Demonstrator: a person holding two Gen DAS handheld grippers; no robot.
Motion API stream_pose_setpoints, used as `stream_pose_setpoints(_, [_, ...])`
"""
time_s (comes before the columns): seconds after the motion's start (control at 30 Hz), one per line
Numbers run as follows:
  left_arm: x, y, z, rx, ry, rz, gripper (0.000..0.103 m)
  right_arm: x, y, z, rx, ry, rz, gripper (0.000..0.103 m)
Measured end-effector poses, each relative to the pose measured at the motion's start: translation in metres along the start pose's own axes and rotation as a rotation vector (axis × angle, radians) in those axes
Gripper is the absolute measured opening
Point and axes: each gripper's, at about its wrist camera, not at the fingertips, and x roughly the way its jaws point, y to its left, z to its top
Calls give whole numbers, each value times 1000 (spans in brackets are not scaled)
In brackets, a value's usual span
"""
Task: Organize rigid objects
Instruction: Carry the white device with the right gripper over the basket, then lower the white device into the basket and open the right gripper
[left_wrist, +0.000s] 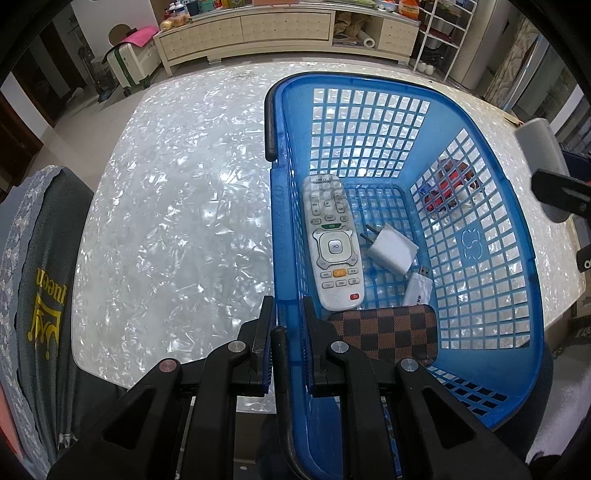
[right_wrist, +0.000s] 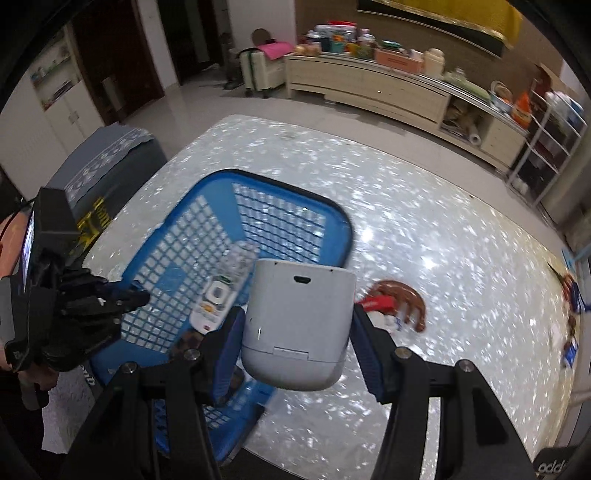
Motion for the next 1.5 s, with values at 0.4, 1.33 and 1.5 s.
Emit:
stream_pose_setpoints(0.4, [0, 0, 0, -1, 1, -6, 15, 37, 41, 11, -93, 30, 39, 54])
stream_pose_setpoints(1.33, [1, 2, 0, -6, 4, -7, 15, 74, 56, 1, -128, 81, 38, 55])
stream_pose_setpoints(1.5, [1, 2, 0, -6, 5, -8, 15, 75, 56, -2, -133, 78, 32, 55])
